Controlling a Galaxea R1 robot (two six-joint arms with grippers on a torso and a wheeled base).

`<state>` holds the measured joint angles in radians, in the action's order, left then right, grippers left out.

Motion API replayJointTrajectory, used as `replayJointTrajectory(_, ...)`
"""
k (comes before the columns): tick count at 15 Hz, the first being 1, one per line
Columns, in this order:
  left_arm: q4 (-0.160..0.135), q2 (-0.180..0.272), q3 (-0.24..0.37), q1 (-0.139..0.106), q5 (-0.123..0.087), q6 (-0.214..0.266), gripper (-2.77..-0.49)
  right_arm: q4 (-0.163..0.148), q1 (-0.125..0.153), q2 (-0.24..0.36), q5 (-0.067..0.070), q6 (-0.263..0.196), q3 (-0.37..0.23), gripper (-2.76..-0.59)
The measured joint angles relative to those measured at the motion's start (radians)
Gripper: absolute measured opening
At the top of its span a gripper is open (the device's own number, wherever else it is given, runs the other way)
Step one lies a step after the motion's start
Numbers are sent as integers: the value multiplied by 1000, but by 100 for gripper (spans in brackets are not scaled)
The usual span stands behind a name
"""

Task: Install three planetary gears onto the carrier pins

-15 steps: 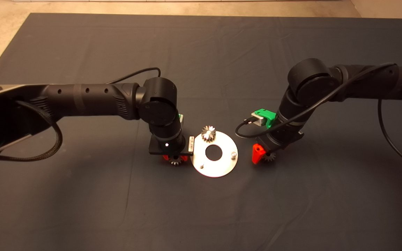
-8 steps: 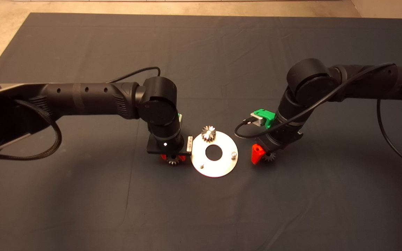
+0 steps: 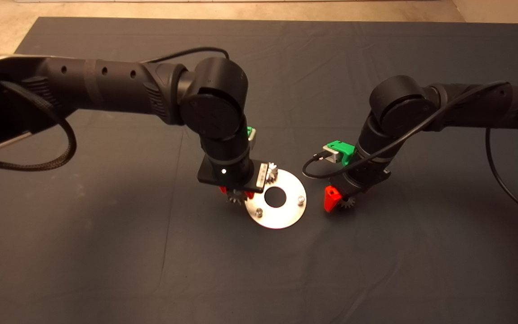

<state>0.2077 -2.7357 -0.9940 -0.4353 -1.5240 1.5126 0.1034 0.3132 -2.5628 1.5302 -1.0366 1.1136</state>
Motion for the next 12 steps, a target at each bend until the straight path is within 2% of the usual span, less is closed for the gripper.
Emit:
replayJointTrajectory(1,-14,-12,9,0,-7,0,-243,0,0,0,0,0,0,-62)
replayJointTrajectory(2,-13,-32,10,0,-9,0,-243,0,0,-3,-1,5,0,-62)
replayJointTrajectory(4,-14,-53,15,0,4,0,-243,0,0,-9,-1,16,0,-62)
replayJointTrajectory(6,-14,-51,15,0,4,5,-243,0,0,-9,4,19,2,-62)
replayJointTrajectory(8,-14,-42,15,0,-3,50,-243,0,0,-12,3,21,2,-62)
replayJointTrajectory(10,-14,-44,15,0,-3,129,-243,0,0,-16,-1,23,2,-62)
replayJointTrajectory(11,-13,-46,15,0,-2,153,-243,0,0,-16,0,23,2,-62)
replayJointTrajectory(12,-13,-46,14,1,-2,156,-243,0,0,-16,1,23,2,-62)
